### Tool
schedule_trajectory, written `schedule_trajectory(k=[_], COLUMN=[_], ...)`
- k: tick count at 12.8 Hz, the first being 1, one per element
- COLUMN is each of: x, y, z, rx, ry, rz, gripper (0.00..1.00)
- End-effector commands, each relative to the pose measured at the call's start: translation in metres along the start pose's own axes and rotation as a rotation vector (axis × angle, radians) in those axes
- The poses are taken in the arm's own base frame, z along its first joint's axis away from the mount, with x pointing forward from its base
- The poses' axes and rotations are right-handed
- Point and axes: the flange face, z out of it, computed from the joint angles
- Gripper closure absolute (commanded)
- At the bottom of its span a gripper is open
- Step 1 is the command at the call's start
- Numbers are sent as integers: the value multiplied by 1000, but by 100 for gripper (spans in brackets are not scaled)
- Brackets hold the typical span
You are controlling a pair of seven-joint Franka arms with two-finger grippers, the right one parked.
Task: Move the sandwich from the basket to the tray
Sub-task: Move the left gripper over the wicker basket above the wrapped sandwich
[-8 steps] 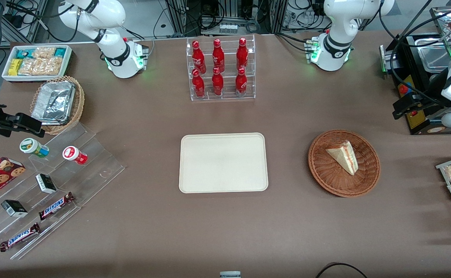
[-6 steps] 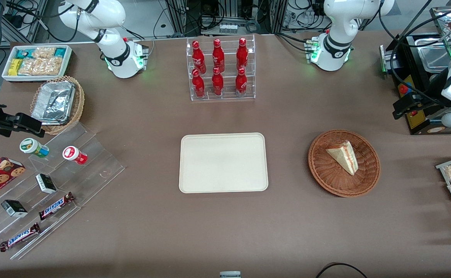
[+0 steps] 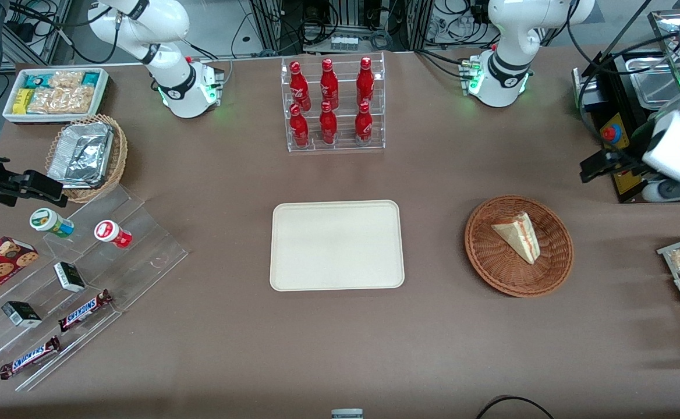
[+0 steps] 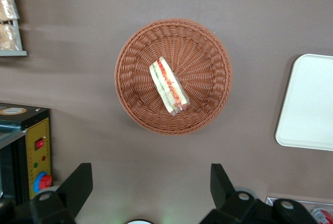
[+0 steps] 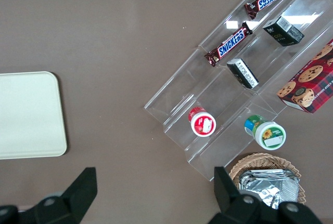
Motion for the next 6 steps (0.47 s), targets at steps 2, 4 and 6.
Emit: schedule_trajectory(k=[2,4,6], x=[-1,1,1], y=[-3,-1,0], z=[62,94,121], rx=[10,3,-1], ry=[7,30,34], rz=[-101,-188,-274], gripper=[0,0,0])
